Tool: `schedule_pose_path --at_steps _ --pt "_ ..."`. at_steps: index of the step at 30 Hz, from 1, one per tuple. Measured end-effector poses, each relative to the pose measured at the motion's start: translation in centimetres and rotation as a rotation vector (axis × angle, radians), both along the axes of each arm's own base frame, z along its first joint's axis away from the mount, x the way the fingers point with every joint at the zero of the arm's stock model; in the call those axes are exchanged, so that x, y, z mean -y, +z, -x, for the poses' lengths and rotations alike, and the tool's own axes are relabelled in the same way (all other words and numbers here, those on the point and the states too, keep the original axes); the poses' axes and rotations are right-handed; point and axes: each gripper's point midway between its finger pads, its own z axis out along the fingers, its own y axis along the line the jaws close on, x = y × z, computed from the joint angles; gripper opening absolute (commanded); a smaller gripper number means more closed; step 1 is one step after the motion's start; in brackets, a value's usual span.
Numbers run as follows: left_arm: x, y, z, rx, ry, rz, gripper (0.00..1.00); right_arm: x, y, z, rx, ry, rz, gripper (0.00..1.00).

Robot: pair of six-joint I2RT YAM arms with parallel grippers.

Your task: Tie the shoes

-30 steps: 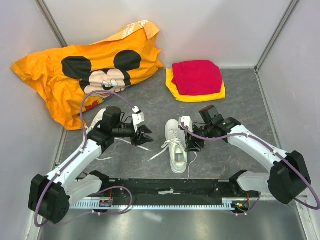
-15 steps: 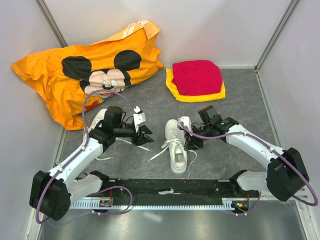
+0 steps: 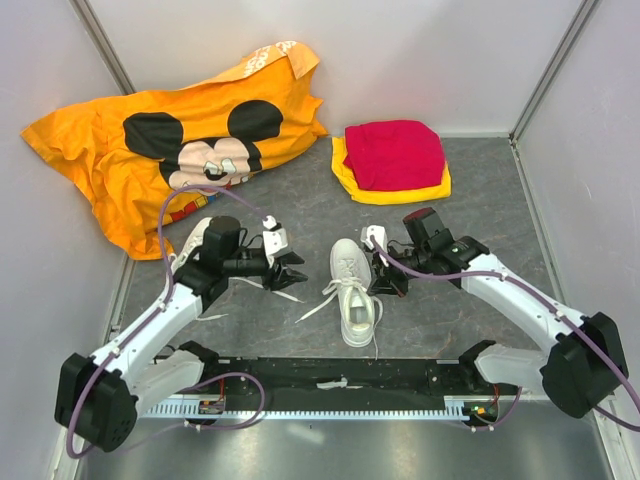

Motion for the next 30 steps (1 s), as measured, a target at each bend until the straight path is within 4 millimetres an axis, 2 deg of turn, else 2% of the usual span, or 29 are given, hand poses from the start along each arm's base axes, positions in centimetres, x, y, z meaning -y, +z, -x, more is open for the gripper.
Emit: schedule_pose_path --at_steps 5,13,21,30 --pt "0.8 0.4 0.5 0.114 0.024 0.029 0.58 -0.8 1.6 -0.4 -0.028 -0.065 -0.058 0.00" --pt "4.0 -0.9 2.3 0.176 0.016 0.061 0.72 -2.1 3.5 -1.3 -0.088 -0.174 -0.147 0.00" --pt "6.7 -0.4 1.7 0.221 0.043 0.114 0.73 -2.7 3.9 -1.4 -0.175 -0.253 -0.199 0.00" --pt "9.1 -0.5 2.5 0.231 0.031 0.149 0.65 -3.2 4.2 -1.6 -0.235 -0.306 -0.240 0.00"
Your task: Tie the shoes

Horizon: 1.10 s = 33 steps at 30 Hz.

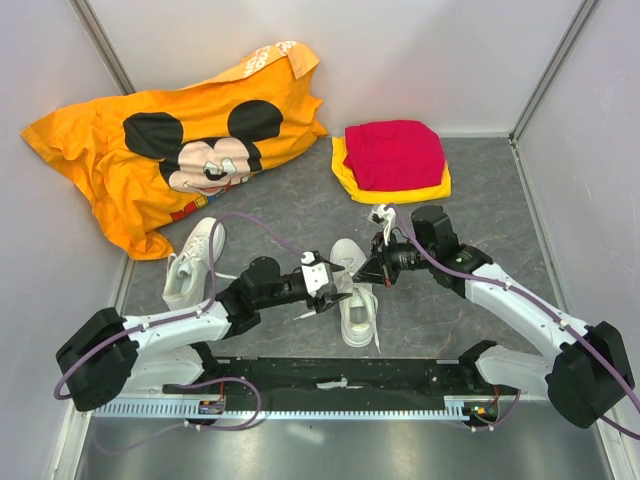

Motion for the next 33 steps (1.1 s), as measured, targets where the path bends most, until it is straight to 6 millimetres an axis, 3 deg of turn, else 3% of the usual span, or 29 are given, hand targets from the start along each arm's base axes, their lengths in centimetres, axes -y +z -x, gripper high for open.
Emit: schedule_pose_path --at_steps 9,19,29,32,33 --pt "0.7 -0.3 -0.1 -0.027 0.022 0.017 0.48 0.0 0.0 0.2 -0.032 -0.025 -0.022 0.00" --pt "1.1 -1.2 -0.2 -0.077 0.033 0.015 0.51 -0.3 0.0 0.2 -0.053 -0.050 -0.056 0.00" --pt "1.8 -0.9 -1.1 -0.133 0.077 0.040 0.44 -0.5 0.0 0.0 -0.074 -0.076 -0.089 0.00" --pt "1.8 -0.9 -1.1 -0.152 0.087 0.047 0.31 -0.6 0.1 -0.1 -0.073 -0.081 -0.094 0.00" --pt "1.8 -0.9 -1.1 -0.156 0.087 0.048 0.21 -0.5 0.1 -0.2 -0.067 -0.088 -0.095 0.00"
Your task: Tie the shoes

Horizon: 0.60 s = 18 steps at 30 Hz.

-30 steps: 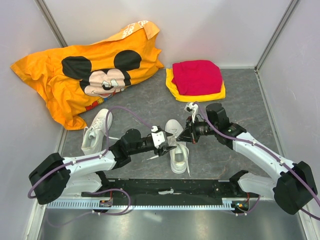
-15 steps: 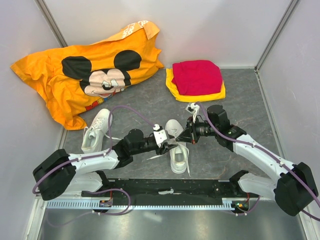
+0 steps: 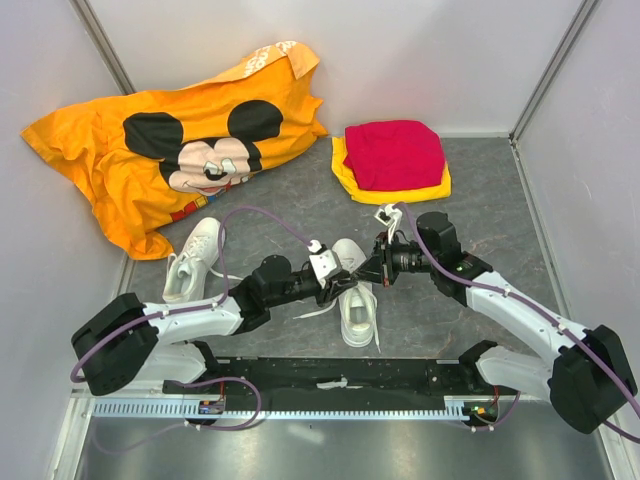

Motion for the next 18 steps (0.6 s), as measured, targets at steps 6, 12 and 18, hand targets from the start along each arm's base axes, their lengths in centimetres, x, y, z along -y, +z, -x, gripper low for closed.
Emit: schedule_pose_path --at_steps 6,12,18 --pt "0.1 -0.1 0.3 -0.007 -0.006 -0.002 0.02 0.1 0.3 -0.4 0.021 -0.018 -0.002 0.09" --pt "0.0 -0.4 0.3 0.012 -0.014 -0.021 0.02 0.8 0.1 0.2 0.073 0.027 0.058 0.35" --pt "0.0 -0.5 0.4 0.053 -0.042 -0.043 0.02 1.8 1.9 0.0 0.234 0.134 0.151 0.52"
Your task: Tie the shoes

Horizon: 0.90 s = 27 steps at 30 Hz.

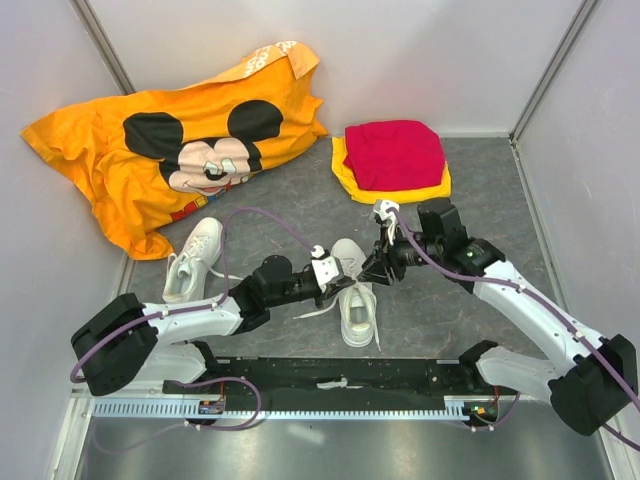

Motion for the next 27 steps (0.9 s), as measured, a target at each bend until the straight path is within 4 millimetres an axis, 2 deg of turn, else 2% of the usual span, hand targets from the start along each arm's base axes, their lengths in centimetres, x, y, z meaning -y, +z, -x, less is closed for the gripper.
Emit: schedule_pose_path --at_steps 4,9,14,21,27 --pt "0.1 -0.1 0.3 0.036 -0.033 -0.016 0.01 0.0 0.2 -0.5 0.050 0.103 0.071 0.57" --pt "0.0 -0.3 0.4 0.078 -0.057 -0.039 0.02 -0.3 -1.4 -1.1 -0.011 0.249 0.181 0.62" --pt "-0.1 -0.5 0.4 0.106 -0.063 -0.057 0.02 0.0 -2.7 -0.6 -0.090 0.327 0.238 0.62" --pt "-0.2 -0.5 0.3 0.130 -0.069 -0.067 0.02 -0.3 -1.8 -0.2 -0.121 0.357 0.244 0.60" --pt "-0.2 -0.9 0.6 0.131 -0.087 -0.085 0.01 -1.3 -2.3 -0.3 -0.155 0.378 0.255 0.57"
